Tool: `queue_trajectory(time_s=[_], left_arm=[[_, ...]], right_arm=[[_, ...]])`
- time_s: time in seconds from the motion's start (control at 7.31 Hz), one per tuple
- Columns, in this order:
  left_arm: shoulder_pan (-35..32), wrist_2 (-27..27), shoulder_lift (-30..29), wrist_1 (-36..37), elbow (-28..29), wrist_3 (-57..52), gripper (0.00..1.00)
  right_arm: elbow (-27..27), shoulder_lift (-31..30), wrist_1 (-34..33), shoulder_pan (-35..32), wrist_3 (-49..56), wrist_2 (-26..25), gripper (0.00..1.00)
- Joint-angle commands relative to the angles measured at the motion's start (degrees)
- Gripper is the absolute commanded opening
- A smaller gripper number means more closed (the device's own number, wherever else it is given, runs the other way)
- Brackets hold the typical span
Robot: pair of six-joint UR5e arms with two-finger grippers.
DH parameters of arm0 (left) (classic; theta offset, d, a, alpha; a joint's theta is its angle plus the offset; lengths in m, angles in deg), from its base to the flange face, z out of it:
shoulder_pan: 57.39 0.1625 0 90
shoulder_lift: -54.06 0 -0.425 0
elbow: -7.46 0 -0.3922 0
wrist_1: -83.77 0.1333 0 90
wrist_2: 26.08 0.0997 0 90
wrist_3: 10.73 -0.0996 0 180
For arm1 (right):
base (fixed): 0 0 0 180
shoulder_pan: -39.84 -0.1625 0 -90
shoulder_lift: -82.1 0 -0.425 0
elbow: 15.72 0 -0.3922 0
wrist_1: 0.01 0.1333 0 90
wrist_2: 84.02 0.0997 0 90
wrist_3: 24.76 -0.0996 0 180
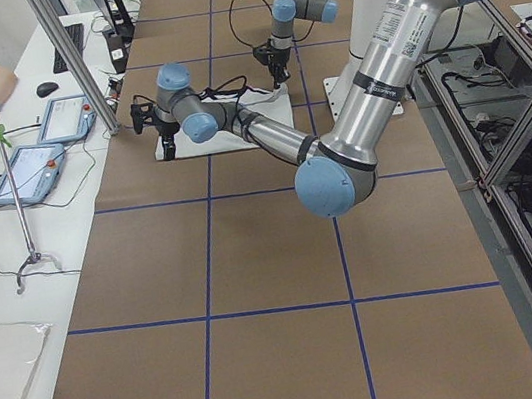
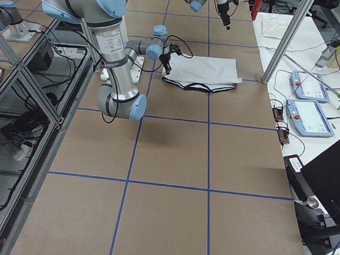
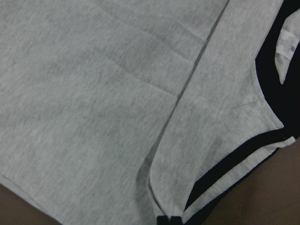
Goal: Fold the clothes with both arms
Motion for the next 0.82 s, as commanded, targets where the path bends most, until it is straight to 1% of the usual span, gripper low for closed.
queue_trajectory(time_s=[0.0, 0.14, 0.27, 0.41, 0.55, 0.68], left_arm=[[0.0, 0.0, -0.08, 0.0, 0.0, 0.02, 1.0], [0.0, 0.09, -0.09, 0.0, 0.0, 0.11, 1.0], [0.0, 0.09, -0.09, 0.0, 0.0, 0.11, 1.0], [0.0, 0.09, -0.09, 0.0, 0.0, 0.19, 1.0], [0.18, 0.09, -0.09, 0.0, 0.0, 0.28, 1.0], [0.35, 0.09, -0.09, -0.09, 0.0, 0.28, 1.0]], right_arm=[[3.13, -2.99, 0.65, -0.55, -0.79, 0.55, 0.0], [6.63, -7.44, 0.73, -0.56, -2.7, 2.82, 0.0], [7.53, -9.66, 0.9, -0.56, -5.25, 4.23, 0.0], [7.37, -10.12, 0.91, -0.56, -5.97, 4.25, 0.0], [7.19, -10.3, 0.91, -0.47, -6.06, 4.25, 0.06], [7.1, -10.21, 0.99, -0.47, -6.06, 4.25, 0.85]])
